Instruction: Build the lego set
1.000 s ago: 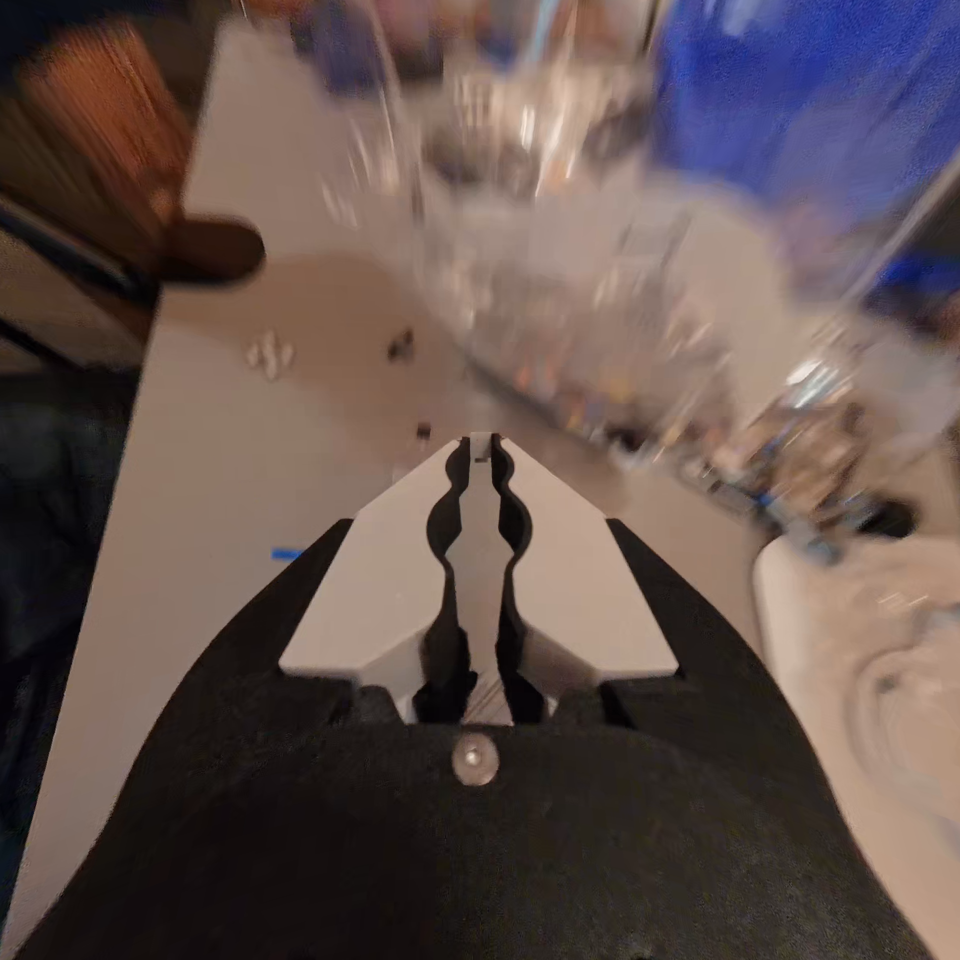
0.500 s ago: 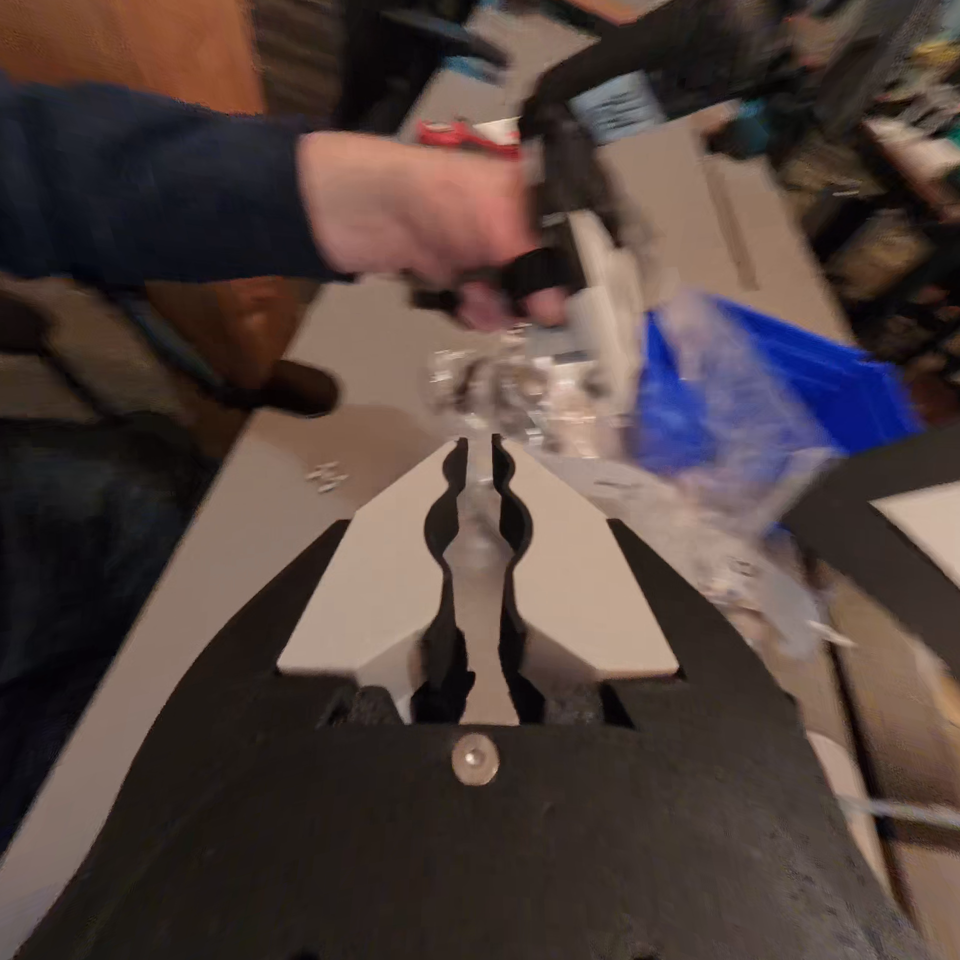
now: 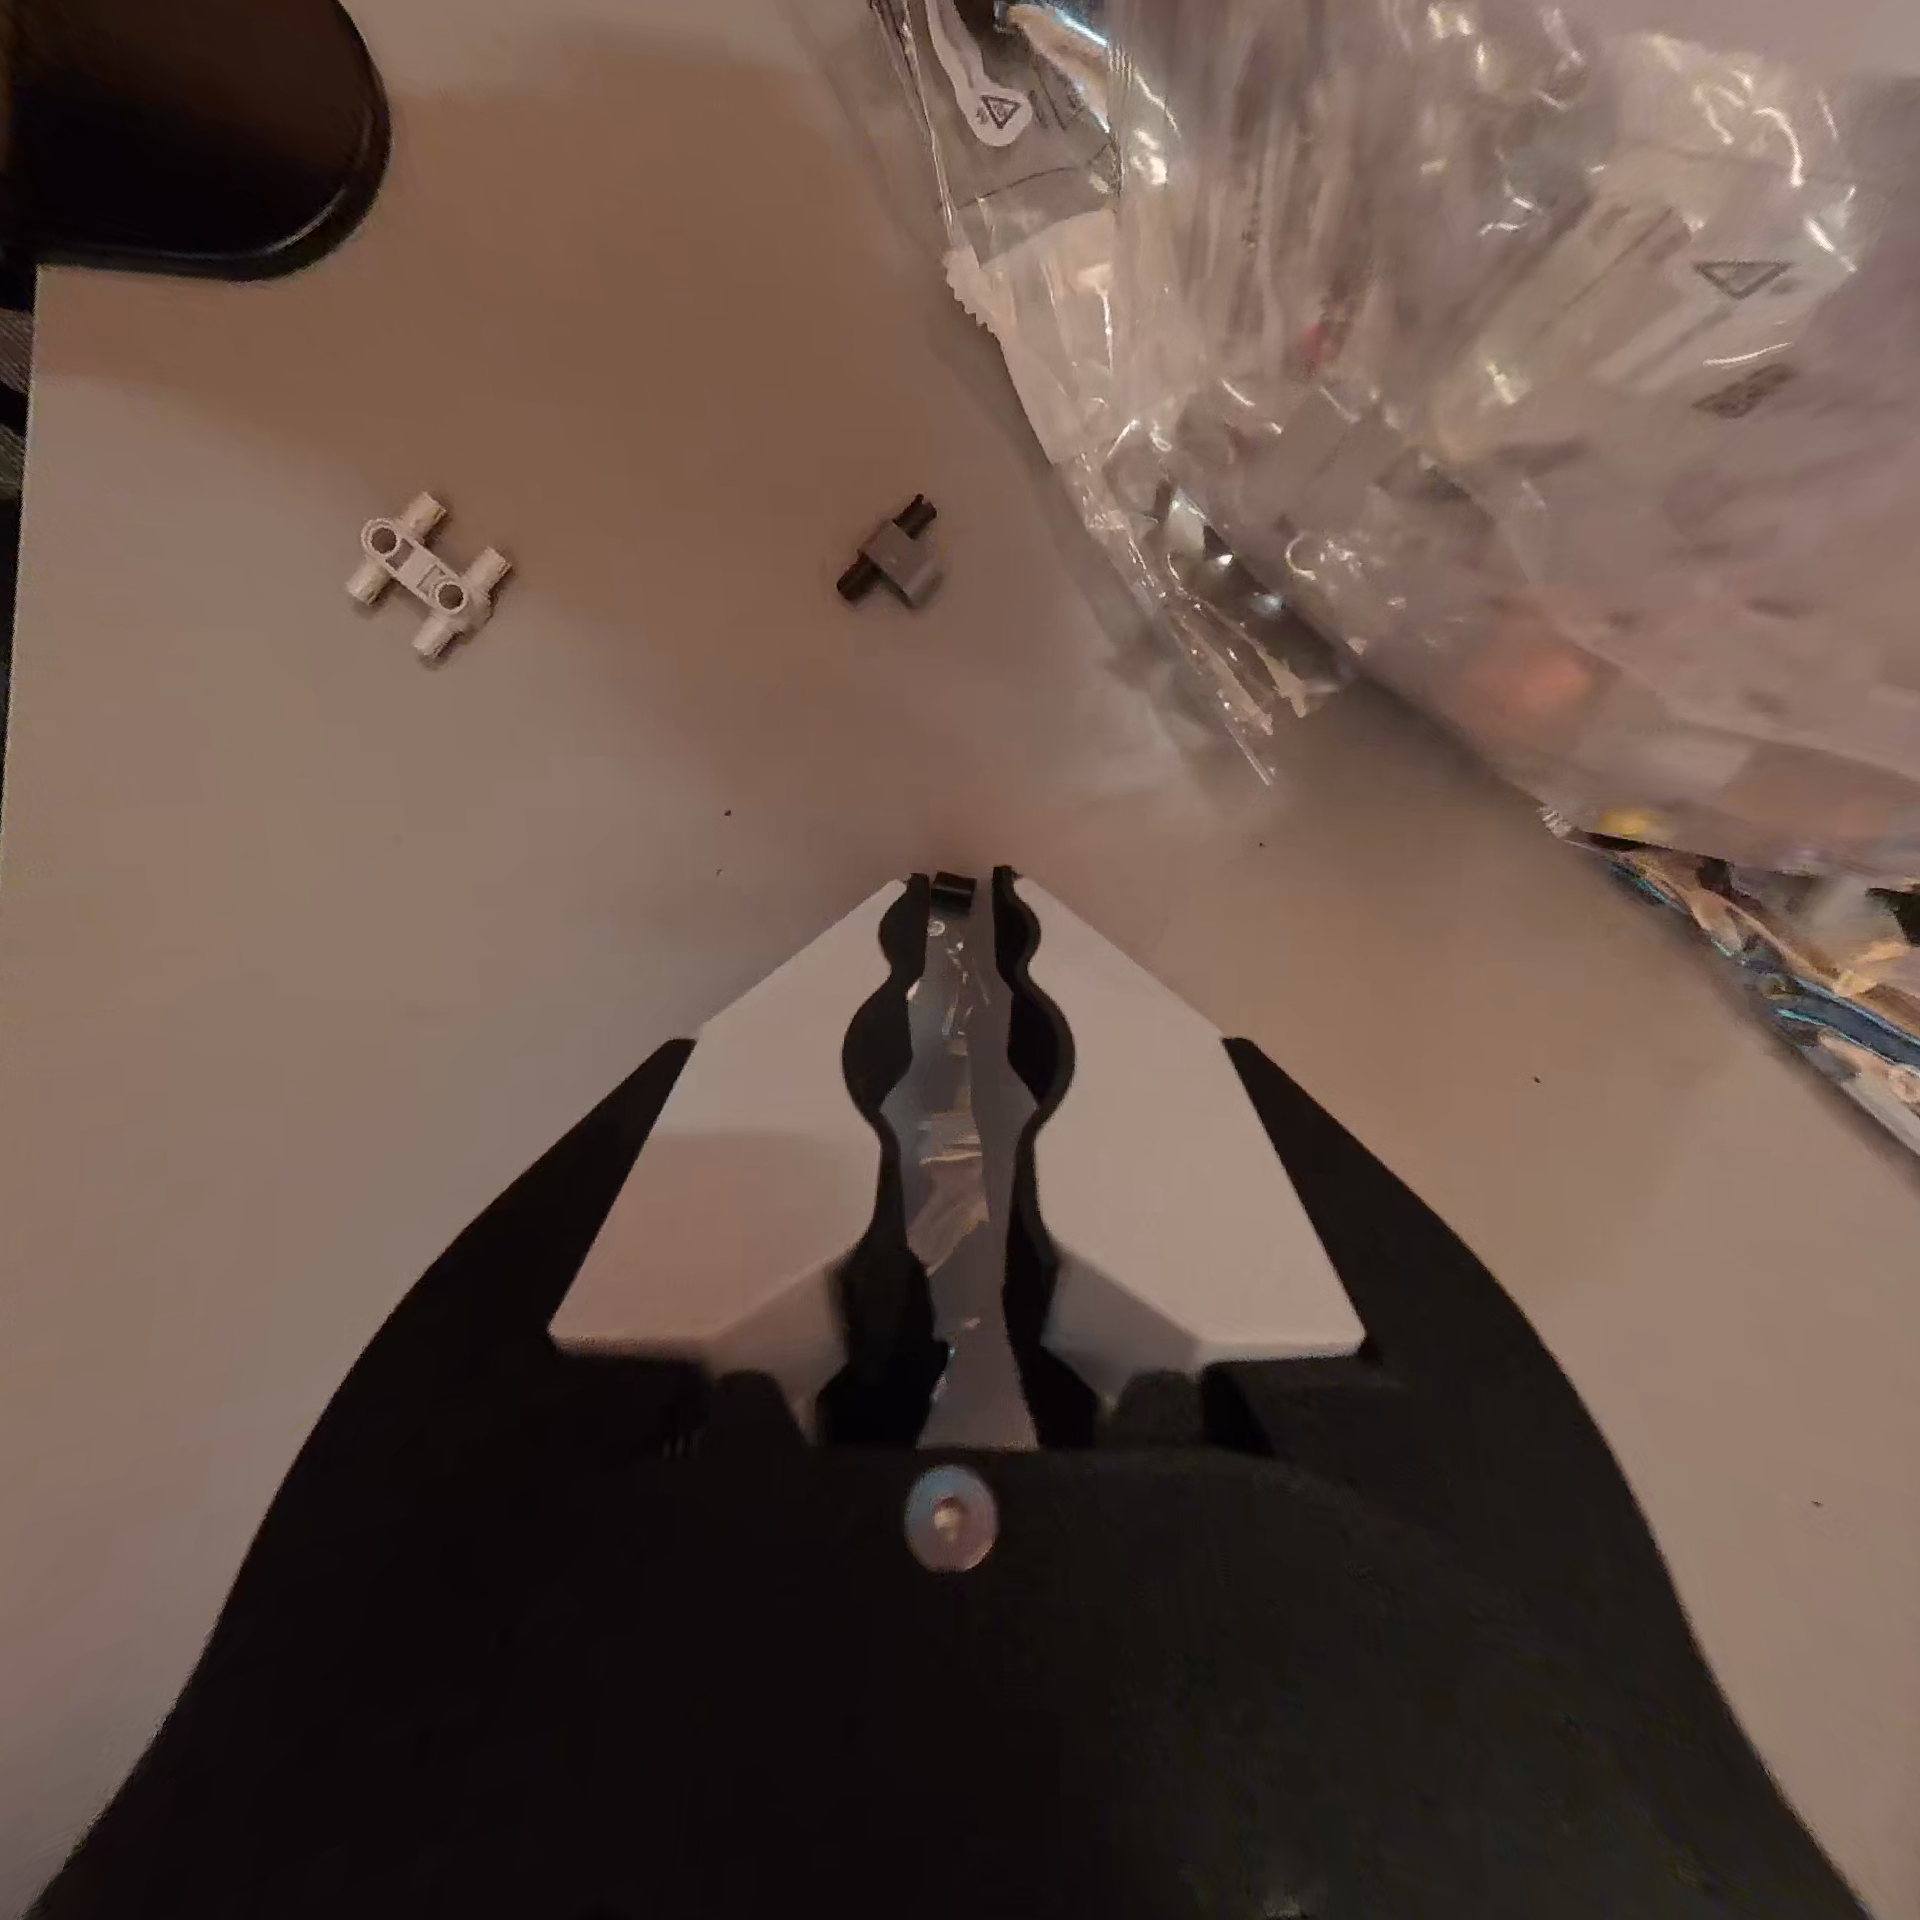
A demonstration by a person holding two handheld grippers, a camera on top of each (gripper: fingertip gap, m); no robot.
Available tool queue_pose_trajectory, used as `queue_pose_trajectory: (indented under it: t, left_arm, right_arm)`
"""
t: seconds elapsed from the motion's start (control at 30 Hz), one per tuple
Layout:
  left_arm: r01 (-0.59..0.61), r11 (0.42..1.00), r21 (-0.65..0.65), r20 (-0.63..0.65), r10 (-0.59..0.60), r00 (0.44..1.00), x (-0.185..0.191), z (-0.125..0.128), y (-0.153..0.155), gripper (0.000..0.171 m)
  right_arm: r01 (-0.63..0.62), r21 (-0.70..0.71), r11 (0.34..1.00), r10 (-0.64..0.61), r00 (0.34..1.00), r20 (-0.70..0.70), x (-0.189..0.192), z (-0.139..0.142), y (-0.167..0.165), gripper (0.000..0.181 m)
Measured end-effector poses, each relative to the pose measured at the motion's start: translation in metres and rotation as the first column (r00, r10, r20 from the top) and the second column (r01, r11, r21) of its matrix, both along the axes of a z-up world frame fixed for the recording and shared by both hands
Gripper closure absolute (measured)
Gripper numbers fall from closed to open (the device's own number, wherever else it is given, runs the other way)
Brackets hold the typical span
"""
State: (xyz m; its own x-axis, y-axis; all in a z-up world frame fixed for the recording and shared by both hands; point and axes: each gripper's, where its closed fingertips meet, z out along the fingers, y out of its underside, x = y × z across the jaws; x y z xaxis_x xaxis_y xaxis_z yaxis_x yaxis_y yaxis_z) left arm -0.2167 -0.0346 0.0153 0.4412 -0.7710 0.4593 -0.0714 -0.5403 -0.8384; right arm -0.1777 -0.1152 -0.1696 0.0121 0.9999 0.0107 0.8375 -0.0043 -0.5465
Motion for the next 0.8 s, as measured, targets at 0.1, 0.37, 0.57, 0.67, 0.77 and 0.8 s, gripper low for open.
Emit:
queue_pose_trajectory:
  t: [0.1,0.37,0.57,0.67,0.77,0.8]
  left_arm:
    - [0.001,1.000,0.000,-0.002,-0.001,1.000,0.000,0.000,0.000,0.171]
    - [-0.001,1.000,0.005,-0.002,0.001,1.000,0.000,0.002,-0.001,0.171]
    - [0.002,1.000,0.006,-0.003,-0.002,1.000,-0.001,0.003,-0.002,0.171]
    - [0.003,1.000,0.005,-0.003,-0.003,1.000,0.000,0.002,-0.002,0.171]
    - [0.010,1.000,0.007,-0.007,-0.010,1.000,0.002,0.003,-0.003,0.171]
    - [0.011,1.000,0.007,-0.008,-0.011,1.000,0.003,0.003,-0.003,0.171]
  right_arm:
    - [-0.005,0.002,1.000,0.005,1.000,0.014,0.001,-0.006,0.000,0.175]
    - [-0.002,-0.004,1.000,0.002,0.997,-0.079,0.000,0.018,0.000,0.176]
    - [-0.044,0.075,0.996,0.064,0.956,-0.286,-0.003,0.099,-0.010,0.176]
    - [0.037,0.190,0.981,0.056,0.885,-0.462,-0.008,0.179,0.004,0.176]
    - [0.119,0.226,0.967,0.014,0.860,-0.511,-0.014,0.216,0.031,0.176]
    - [0.153,0.250,0.956,-0.015,0.878,-0.479,-0.015,0.213,0.044,0.168]
